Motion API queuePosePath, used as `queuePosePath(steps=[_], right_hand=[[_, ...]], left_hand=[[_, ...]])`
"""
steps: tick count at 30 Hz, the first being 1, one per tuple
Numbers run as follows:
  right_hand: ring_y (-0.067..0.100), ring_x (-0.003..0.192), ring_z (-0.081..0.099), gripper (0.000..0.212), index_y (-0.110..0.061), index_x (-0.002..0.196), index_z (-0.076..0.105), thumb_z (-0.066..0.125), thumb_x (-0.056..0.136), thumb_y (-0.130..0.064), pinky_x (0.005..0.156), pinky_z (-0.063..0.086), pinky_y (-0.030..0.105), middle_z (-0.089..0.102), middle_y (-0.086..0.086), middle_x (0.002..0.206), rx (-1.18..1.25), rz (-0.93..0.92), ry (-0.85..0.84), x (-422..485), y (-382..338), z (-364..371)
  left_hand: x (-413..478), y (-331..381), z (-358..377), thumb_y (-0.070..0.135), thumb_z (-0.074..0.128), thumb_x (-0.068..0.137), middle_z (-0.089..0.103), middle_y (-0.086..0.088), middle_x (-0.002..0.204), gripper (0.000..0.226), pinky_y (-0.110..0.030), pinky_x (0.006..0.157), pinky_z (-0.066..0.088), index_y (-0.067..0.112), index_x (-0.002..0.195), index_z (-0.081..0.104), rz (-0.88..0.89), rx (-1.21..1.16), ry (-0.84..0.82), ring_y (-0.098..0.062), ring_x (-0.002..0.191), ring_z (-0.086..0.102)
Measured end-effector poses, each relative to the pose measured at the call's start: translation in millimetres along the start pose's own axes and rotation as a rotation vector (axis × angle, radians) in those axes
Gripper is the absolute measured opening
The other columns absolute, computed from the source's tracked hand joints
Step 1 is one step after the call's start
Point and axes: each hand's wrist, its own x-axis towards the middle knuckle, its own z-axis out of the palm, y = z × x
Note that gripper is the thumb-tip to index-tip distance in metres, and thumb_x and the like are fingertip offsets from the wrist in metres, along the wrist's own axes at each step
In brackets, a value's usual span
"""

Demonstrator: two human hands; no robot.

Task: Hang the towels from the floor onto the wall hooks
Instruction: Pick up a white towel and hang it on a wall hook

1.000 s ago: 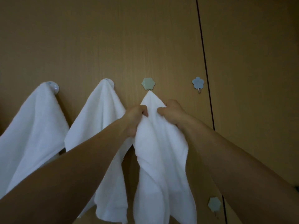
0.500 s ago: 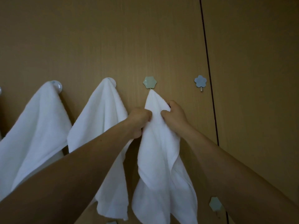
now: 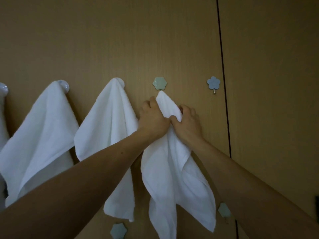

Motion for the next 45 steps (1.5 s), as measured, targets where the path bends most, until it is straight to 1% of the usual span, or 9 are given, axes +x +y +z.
queuePosePath(steps=[3,7,17,22,28,34,37,41,45], right_hand=[[0.024,0.123,0.040,0.063,-0.022,0.144,0.034,0.048,0.089,-0.050,0.098,0.038,0.040,0.041,0.004,0.138,-0.115,-0.037,0.063,-11.2,-1.5,-8.6],[0.023,0.126,0.037,0.060,-0.025,0.146,0.034,0.045,0.091,-0.047,0.099,0.035,0.038,0.040,0.004,0.140,-0.170,-0.049,0.062,-38.3,-8.6,-28.0],[0.024,0.135,0.030,0.061,-0.030,0.151,0.025,0.045,0.095,-0.046,0.109,0.029,0.035,0.033,0.005,0.149,-0.329,0.130,-0.213,-197.3,-22.2,-79.5],[0.026,0.135,0.029,0.061,-0.026,0.150,0.027,0.047,0.096,-0.046,0.110,0.027,0.033,0.032,0.009,0.150,-0.453,0.335,-0.274,-308.5,-23.3,-110.3],[0.032,0.137,0.028,0.063,-0.024,0.150,0.026,0.048,0.096,-0.045,0.111,0.025,0.034,0.030,0.012,0.150,-0.630,0.649,-0.477,-481.1,-18.9,-174.9],[0.040,0.129,0.034,0.049,-0.012,0.135,0.047,0.053,0.094,-0.038,0.106,0.030,0.040,0.042,0.018,0.137,-0.677,0.990,-0.598,-657.2,-2.3,-226.8],[0.037,0.133,0.032,0.059,-0.019,0.145,0.036,0.052,0.093,-0.043,0.108,0.031,0.043,0.034,0.014,0.147,-0.661,1.151,-0.652,-753.9,5.1,-252.6],[0.036,0.134,0.032,0.065,-0.021,0.146,0.033,0.057,0.090,-0.042,0.110,0.033,0.046,0.032,0.013,0.149,-0.553,1.360,-0.675,-884.3,8.3,-285.9],[0.034,0.134,0.033,0.064,-0.023,0.146,0.033,0.059,0.090,-0.039,0.105,0.037,0.047,0.034,0.011,0.149,-0.531,1.507,-0.673,-1005.0,7.3,-313.1]], left_hand=[[-6.7,-3.7,-3.3,0.032,0.052,0.086,0.023,-0.014,0.152,0.074,-0.043,0.113,0.024,0.007,0.148,0.019,0.133,0.235,0.033,-0.030,0.139,0.022],[-26.4,-10.3,-13.9,0.035,0.047,0.087,0.019,-0.013,0.155,0.069,-0.049,0.114,0.021,0.011,0.147,0.024,0.222,0.352,-0.035,-0.031,0.142,0.016],[-145.8,-28.9,-29.6,0.045,0.041,0.090,0.010,-0.009,0.159,0.068,-0.052,0.115,0.016,0.021,0.150,0.019,0.382,0.324,-0.333,-0.030,0.146,0.005],[-253.9,-31.3,-13.9,0.041,0.048,0.087,0.020,-0.010,0.156,0.067,-0.049,0.111,0.022,0.019,0.148,0.029,0.408,0.197,-0.422,-0.029,0.144,0.015],[-430.2,-1.2,15.6,0.040,0.053,0.084,0.023,-0.010,0.153,0.068,-0.050,0.109,0.026,0.018,0.145,0.029,0.323,-0.033,-0.851,-0.030,0.138,0.022],[-615.6,10.9,37.8,0.041,0.056,0.085,0.026,-0.012,0.151,0.065,-0.047,0.106,0.030,0.017,0.142,0.035,0.297,-0.105,-1.220,-0.032,0.136,0.025],[-708.3,23.8,46.4,0.045,0.051,0.088,0.022,-0.013,0.154,0.069,-0.046,0.108,0.029,0.016,0.146,0.027,0.313,-0.073,-1.449,-0.035,0.139,0.022],[-827.9,44.1,50.3,0.043,0.050,0.090,0.018,-0.013,0.156,0.069,-0.046,0.110,0.027,0.017,0.148,0.024,0.310,-0.038,-1.630,-0.034,0.141,0.018],[-943.9,56.7,49.7,0.040,0.055,0.089,0.022,-0.012,0.154,0.069,-0.044,0.107,0.032,0.016,0.148,0.026,0.325,-0.025,-1.761,-0.032,0.139,0.024]])
